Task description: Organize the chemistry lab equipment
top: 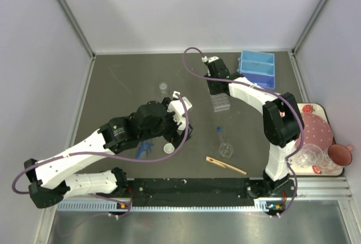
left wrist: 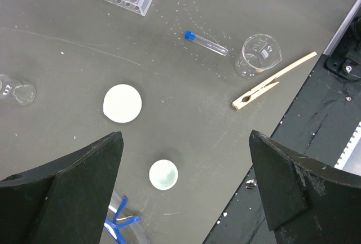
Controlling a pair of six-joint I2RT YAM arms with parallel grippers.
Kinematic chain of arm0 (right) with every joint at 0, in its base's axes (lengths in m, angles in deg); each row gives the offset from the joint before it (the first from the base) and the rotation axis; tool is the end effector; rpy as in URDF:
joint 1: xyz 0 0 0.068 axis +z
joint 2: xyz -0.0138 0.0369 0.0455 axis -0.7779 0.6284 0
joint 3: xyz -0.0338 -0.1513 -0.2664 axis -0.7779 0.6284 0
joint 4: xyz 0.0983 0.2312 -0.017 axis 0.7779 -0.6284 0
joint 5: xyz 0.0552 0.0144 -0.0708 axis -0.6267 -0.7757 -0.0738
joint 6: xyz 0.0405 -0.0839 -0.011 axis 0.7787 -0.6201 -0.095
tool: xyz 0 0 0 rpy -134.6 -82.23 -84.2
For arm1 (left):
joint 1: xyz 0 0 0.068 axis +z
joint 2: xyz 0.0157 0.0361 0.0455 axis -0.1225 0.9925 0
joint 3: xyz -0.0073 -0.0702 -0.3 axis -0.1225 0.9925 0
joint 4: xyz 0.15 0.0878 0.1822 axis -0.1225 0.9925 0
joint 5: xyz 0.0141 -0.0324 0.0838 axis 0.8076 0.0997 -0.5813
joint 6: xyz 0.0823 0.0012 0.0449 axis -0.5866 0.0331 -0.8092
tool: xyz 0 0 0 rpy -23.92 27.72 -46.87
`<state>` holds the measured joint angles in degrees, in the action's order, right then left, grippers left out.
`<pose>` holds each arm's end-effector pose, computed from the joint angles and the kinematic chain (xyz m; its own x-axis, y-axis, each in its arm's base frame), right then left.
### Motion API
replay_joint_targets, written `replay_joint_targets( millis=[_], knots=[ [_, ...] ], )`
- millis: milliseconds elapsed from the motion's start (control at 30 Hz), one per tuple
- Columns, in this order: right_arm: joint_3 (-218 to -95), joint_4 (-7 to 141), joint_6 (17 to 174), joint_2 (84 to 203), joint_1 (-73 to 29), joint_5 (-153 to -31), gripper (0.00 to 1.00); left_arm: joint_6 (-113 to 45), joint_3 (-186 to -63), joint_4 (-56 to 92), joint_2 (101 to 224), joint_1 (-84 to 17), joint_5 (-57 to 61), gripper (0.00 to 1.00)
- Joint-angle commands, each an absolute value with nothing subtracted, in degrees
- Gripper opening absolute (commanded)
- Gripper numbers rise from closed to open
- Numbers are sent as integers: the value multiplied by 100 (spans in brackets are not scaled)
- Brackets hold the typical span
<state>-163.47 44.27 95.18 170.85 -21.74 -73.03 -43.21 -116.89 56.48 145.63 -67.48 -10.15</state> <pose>0.4053 0.2084 0.2325 -0.6939 -0.2629 -0.6703 -0.2892 0.9543 -0.0750 0.1175 -0.1948 0.3721 -0.2927 0.4179 -0.8601 0.8238 0.5669 -0.0049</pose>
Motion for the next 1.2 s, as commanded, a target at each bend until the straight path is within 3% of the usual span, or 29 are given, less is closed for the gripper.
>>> replay_joint_targets(
  millis=[0,133,367,467,1167],
  knots=[
    [-16502,4596,9626,17170,-2215,-7329,0,-4397,-11669,5411,14569,-6742,-1067,99],
    [-16502,4604,9652,17206,-2215,-7355,0,-4397,-11652,5411,14578,-6742,-1058,99],
    [-16520,4613,9679,17232,-2224,-7373,27,-4406,-11651,5411,14604,-6742,-1023,99],
    [-16511,4596,9687,17206,-2215,-7346,33,-4406,-11669,5411,14622,-6742,-1032,99],
    [-16362,4350,9679,16731,-2171,-7188,34,-4397,-11713,5402,14683,-6742,-988,99]
  ],
)
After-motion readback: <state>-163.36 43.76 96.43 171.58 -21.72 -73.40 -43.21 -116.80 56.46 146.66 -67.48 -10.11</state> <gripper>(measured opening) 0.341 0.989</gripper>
